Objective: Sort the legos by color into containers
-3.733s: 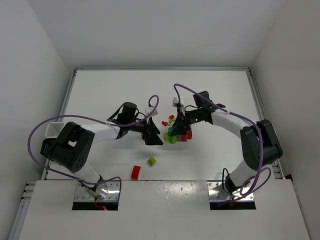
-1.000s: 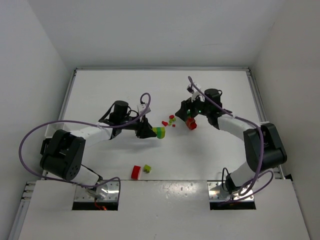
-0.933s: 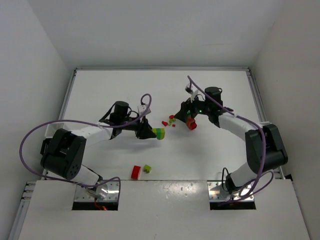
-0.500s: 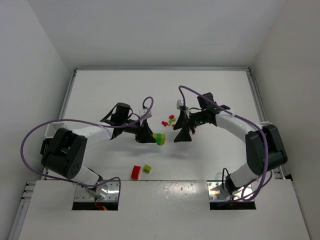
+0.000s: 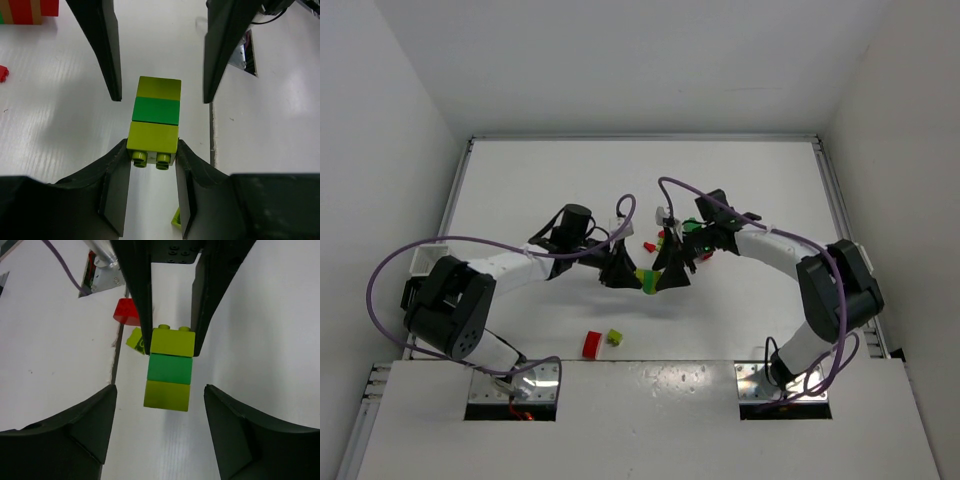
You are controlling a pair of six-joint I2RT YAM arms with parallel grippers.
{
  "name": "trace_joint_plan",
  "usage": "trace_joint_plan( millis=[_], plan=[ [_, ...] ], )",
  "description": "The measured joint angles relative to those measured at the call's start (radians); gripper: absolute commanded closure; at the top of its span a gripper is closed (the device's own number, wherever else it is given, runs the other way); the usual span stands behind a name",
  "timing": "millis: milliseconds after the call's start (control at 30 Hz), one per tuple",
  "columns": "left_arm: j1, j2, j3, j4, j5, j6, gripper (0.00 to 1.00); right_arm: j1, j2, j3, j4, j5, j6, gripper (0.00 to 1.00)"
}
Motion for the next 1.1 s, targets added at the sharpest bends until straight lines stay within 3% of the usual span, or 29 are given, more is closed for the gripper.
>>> trace_joint_plan(
  millis=[133, 167, 267, 700, 800, 833, 1000, 1033, 1100],
  plan=[
    [0.0, 0.0, 0.0, 0.017, 0.0, -0.019, 0.86, 0.003, 0.007, 0.0, 0.061, 0.017, 0.055, 0.6],
    [0.0, 0.0, 0.0, 0.024, -0.001, -0.022, 0.88, 0.004, 0.009, 0.0, 0.072, 0.019, 0.062, 0.78],
    [0.0, 0.0, 0.0, 0.029, -0.009, -0.029, 0.89, 0.006, 0.009, 0.0, 0.084, 0.04, 0.079, 0.96],
    [0.087, 0.0, -0.002, -0.021, -0.04, 0.072, 0.95, -0.005, 0.018, -0.01, 0.079, 0.121, 0.046, 1.0],
    [0.099, 0.008, -0.002, -0.036, -0.041, 0.096, 0.72, -0.006, 0.023, -0.016, 0.079, 0.13, 0.043, 1.0],
    [0.099, 0.015, -0.002, -0.043, -0.045, 0.103, 0.58, -0.006, 0.023, -0.018, 0.077, 0.134, 0.043, 1.0],
    [0.098, 0.085, -0.002, -0.061, -0.053, 0.117, 0.35, -0.006, 0.023, -0.031, 0.106, 0.14, 0.089, 1.0],
    [0.098, 0.098, -0.002, -0.062, -0.053, 0.114, 0.13, -0.006, 0.023, -0.033, 0.117, 0.139, 0.104, 1.0],
    [0.098, 0.116, 0.0, -0.056, -0.048, 0.097, 0.07, -0.006, 0.024, -0.037, 0.143, 0.138, 0.142, 1.0]
  ],
)
